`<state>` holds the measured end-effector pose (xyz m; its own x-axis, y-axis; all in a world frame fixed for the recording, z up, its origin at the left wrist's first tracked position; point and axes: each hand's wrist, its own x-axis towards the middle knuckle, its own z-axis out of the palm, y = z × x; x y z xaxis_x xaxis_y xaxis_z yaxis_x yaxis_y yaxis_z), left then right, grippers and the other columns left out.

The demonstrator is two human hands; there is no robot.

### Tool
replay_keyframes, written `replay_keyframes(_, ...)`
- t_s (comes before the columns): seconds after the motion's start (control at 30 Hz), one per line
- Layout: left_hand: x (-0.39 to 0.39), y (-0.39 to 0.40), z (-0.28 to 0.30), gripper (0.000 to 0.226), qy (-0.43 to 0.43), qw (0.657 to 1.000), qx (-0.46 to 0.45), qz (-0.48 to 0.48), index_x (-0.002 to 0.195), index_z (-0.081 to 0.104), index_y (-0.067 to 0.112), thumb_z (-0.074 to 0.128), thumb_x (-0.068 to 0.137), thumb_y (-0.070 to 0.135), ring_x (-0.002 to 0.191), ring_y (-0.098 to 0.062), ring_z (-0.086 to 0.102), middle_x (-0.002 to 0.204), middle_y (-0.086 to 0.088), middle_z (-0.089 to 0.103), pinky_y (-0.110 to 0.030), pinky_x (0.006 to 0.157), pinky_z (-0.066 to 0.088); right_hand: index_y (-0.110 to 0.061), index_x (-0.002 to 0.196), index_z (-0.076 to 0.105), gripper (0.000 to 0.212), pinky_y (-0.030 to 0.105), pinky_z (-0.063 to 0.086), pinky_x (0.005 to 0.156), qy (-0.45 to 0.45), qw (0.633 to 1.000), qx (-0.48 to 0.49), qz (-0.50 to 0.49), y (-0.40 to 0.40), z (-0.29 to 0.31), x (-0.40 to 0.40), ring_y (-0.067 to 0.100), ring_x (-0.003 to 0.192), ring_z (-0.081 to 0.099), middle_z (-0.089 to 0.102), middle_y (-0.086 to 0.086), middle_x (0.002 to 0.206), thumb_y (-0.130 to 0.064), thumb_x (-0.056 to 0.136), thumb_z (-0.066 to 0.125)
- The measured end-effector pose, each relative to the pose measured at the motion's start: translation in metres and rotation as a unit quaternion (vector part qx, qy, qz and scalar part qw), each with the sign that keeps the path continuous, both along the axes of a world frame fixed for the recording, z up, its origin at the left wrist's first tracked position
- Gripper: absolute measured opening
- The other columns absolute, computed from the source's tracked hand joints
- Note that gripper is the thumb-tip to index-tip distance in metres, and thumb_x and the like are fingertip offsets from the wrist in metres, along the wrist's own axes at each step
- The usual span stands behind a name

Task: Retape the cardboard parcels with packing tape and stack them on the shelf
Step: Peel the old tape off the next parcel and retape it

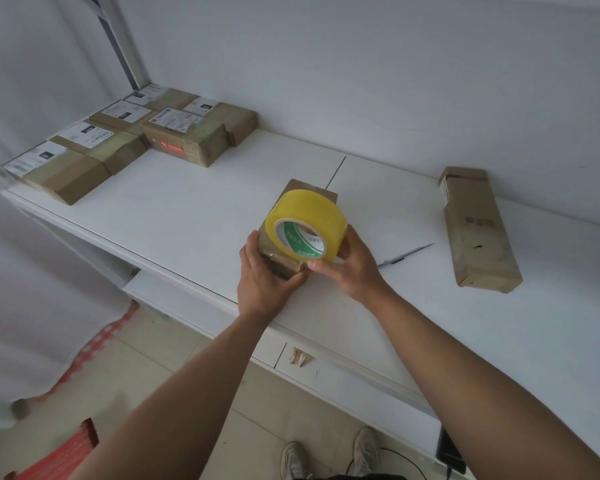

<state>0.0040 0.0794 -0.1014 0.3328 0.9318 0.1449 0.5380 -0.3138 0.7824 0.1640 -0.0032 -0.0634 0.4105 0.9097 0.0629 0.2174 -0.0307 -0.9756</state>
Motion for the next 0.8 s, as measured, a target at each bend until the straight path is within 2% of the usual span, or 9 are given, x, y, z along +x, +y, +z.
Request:
replay_keyframes(0.13, 0.0, 0.0, 0.001, 0.12, 0.002, 1.0, -0.005, 0.003, 0.15, 0.015, 0.029, 0.069, 0.055, 0.079, 0.115, -0.019, 0.055, 0.142, 0.005, 0.034, -0.045, 0.077, 0.059, -0.009, 0.124, 0.052, 0.06, 0.04, 0.057, 0.091, 0.048, 0.999, 0.026, 0.001, -0.004, 0.008, -0.004, 0.02, 0.111, 0.065, 0.065, 0.008, 0.12, -0.019, 0.073, 0.082)
replay_keyframes(0.2, 0.0, 0.0, 0.001, 0.119, 0.004, 1.0, -0.001, 0.0, 0.149, 0.015, 0.029, 0.072, 0.057, 0.076, 0.115, -0.02, 0.055, 0.142, 0.004, 0.034, -0.045, 0.077, 0.059, -0.008, 0.119, 0.051, 0.056, 0.035, 0.057, 0.085, 0.052, 0.998, 0.031, -0.001, -0.009, 0.012, -0.003, 0.02, 0.108, 0.066, 0.064, 0.01, 0.117, -0.019, 0.073, 0.081)
replay_keyframes(0.33, 0.0, 0.0, -0.001, 0.118, 0.009, 1.0, -0.001, 0.004, 0.15, 0.013, 0.029, 0.08, 0.06, 0.068, 0.115, -0.02, 0.055, 0.142, 0.004, 0.035, -0.045, 0.076, 0.059, -0.017, 0.107, 0.051, 0.049, 0.036, 0.058, 0.075, 0.023, 0.999, 0.028, -0.006, -0.02, 0.017, 0.002, 0.024, 0.097, 0.066, 0.063, 0.007, 0.106, -0.028, 0.07, 0.082)
replay_keyframes(0.47, 0.001, -0.001, 0.001, 0.119, 0.012, 1.0, -0.001, 0.008, 0.15, 0.012, 0.03, 0.08, 0.061, 0.068, 0.117, -0.02, 0.054, 0.144, 0.003, 0.034, -0.044, 0.078, 0.058, -0.028, 0.101, 0.05, 0.043, 0.02, 0.051, 0.065, 0.006, 1.0, 0.027, -0.004, -0.029, 0.023, 0.005, 0.005, 0.083, 0.064, 0.061, -0.005, 0.095, -0.029, 0.069, 0.078)
replay_keyframes(0.6, 0.0, -0.001, 0.001, 0.119, 0.013, 1.0, 0.0, 0.005, 0.151, 0.012, 0.028, 0.079, 0.062, 0.069, 0.118, -0.02, 0.054, 0.144, 0.003, 0.034, -0.044, 0.077, 0.059, -0.03, 0.102, 0.049, 0.04, 0.015, 0.05, 0.064, -0.011, 1.0, 0.019, -0.001, -0.031, 0.027, 0.004, -0.004, 0.082, 0.063, 0.059, -0.004, 0.098, -0.022, 0.072, 0.075)
replay_keyframes(0.8, 0.0, -0.001, 0.003, 0.119, 0.01, 1.0, -0.016, 0.009, 0.151, 0.011, 0.031, 0.08, 0.062, 0.067, 0.123, -0.02, 0.051, 0.146, 0.005, 0.033, -0.045, 0.083, 0.057, -0.033, 0.101, 0.049, 0.049, 0.018, 0.051, 0.065, -0.017, 1.0, -0.005, 0.002, -0.047, 0.028, 0.016, -0.003, 0.083, 0.063, 0.059, -0.003, 0.101, -0.046, 0.061, 0.073)
